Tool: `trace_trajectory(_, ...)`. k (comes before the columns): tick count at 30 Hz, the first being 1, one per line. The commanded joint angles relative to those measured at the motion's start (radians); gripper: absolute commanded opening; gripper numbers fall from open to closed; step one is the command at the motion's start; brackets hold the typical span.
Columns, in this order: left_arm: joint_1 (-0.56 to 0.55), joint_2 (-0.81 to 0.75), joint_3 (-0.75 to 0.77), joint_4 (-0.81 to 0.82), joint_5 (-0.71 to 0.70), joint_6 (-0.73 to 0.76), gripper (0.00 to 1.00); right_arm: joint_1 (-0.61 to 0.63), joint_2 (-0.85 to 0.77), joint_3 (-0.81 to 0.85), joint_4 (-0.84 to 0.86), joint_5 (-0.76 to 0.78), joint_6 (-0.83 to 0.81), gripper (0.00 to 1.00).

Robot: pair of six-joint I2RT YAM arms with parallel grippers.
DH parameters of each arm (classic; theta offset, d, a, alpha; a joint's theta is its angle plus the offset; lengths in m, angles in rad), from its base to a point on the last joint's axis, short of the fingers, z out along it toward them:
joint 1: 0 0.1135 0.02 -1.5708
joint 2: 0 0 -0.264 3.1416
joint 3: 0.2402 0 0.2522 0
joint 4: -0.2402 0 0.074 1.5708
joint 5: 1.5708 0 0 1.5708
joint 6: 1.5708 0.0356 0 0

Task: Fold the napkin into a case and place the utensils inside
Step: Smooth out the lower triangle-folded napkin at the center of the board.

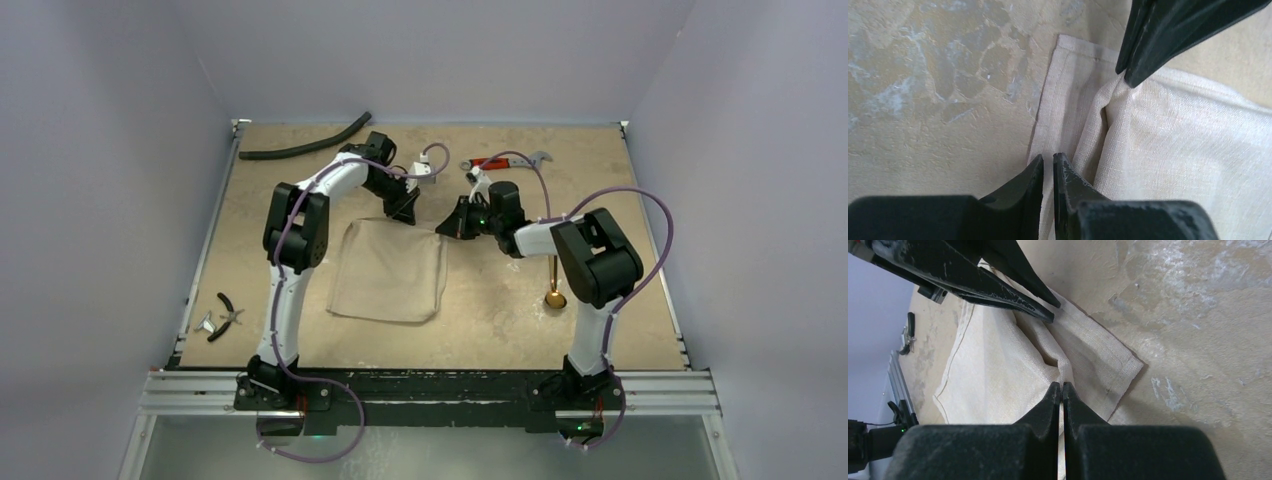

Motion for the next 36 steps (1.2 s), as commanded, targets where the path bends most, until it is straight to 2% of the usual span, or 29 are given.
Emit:
trace_trajectory(1, -0.005, -0.005, 0.004, -0.043, -0.034, 0.121, 0.11, -0.005, 0.008, 0.0, 0.056, -0.054, 0.016, 0.0)
trace_trajectory(8, -0.01, -0.022, -0.028, -0.052, -0.043, 0.149, 0.09, -0.015, -0.005, -0.013, 0.065, -0.064, 0.026, 0.0)
trace_trajectory(16, -0.01, -0.037, -0.07, -0.075, -0.088, 0.202, 0.06, -0.027, -0.001, 0.064, 0.049, -0.089, 0.035, 0.0)
trace_trajectory(28, -0.01, -0.028, -0.06, -0.107, -0.092, 0.232, 0.01, -0.077, 0.03, 0.021, 0.044, 0.033, 0.029, 0.0)
trace_trajectory(36, -0.01, -0.02, -0.042, -0.121, -0.091, 0.242, 0.0, -0.077, 0.091, 0.088, -0.024, 0.078, -0.016, 0.0)
